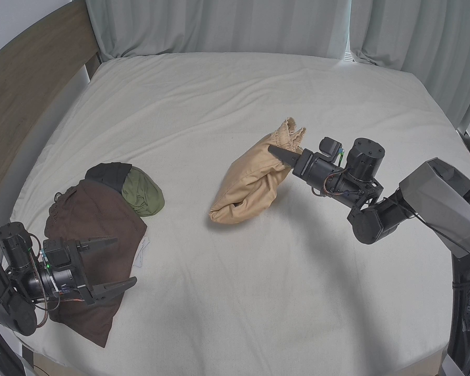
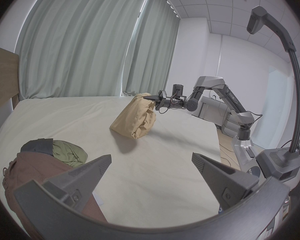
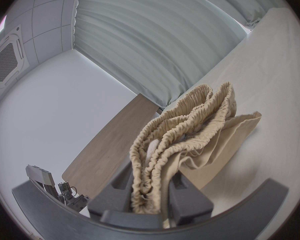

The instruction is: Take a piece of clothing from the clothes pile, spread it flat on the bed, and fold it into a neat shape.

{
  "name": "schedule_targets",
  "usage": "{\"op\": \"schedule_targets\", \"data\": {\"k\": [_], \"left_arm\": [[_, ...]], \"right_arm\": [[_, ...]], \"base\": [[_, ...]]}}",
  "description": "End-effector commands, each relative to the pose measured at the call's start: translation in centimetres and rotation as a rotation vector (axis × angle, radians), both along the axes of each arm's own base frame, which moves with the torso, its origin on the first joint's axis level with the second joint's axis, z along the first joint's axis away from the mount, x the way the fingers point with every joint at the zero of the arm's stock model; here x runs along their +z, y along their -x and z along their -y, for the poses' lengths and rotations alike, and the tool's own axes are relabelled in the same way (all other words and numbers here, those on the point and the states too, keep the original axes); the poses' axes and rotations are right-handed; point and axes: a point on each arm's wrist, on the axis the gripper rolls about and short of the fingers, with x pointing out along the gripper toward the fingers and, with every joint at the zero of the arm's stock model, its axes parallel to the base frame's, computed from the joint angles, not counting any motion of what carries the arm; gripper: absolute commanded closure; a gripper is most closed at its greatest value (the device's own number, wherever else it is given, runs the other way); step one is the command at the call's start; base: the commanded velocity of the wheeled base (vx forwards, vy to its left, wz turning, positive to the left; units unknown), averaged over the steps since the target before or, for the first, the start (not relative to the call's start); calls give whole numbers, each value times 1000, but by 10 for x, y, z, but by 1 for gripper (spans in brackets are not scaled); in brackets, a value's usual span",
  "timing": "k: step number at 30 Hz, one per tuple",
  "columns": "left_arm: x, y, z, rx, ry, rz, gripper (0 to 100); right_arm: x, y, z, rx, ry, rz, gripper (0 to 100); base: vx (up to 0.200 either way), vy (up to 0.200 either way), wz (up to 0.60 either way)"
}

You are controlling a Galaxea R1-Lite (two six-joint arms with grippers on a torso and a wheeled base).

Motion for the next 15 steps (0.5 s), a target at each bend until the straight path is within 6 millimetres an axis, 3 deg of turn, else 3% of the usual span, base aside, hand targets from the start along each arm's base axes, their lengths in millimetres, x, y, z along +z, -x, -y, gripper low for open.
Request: {"op": "schedule_targets", "data": {"k": [1, 10, 15], "left_arm": [[-1, 0, 0, -1, 0, -4, 0], [-2, 0, 3, -12, 1, -10, 0], [-3, 1, 3, -13, 1, -16, 0]], "right_arm": [[12, -5, -4, 4, -13, 32, 100], [25, -13, -8, 5, -22, 55, 100], [-3, -28, -10, -1, -4, 11, 100]], "base": [[0, 0, 0], [0, 0, 0], [0, 0, 0]]}}
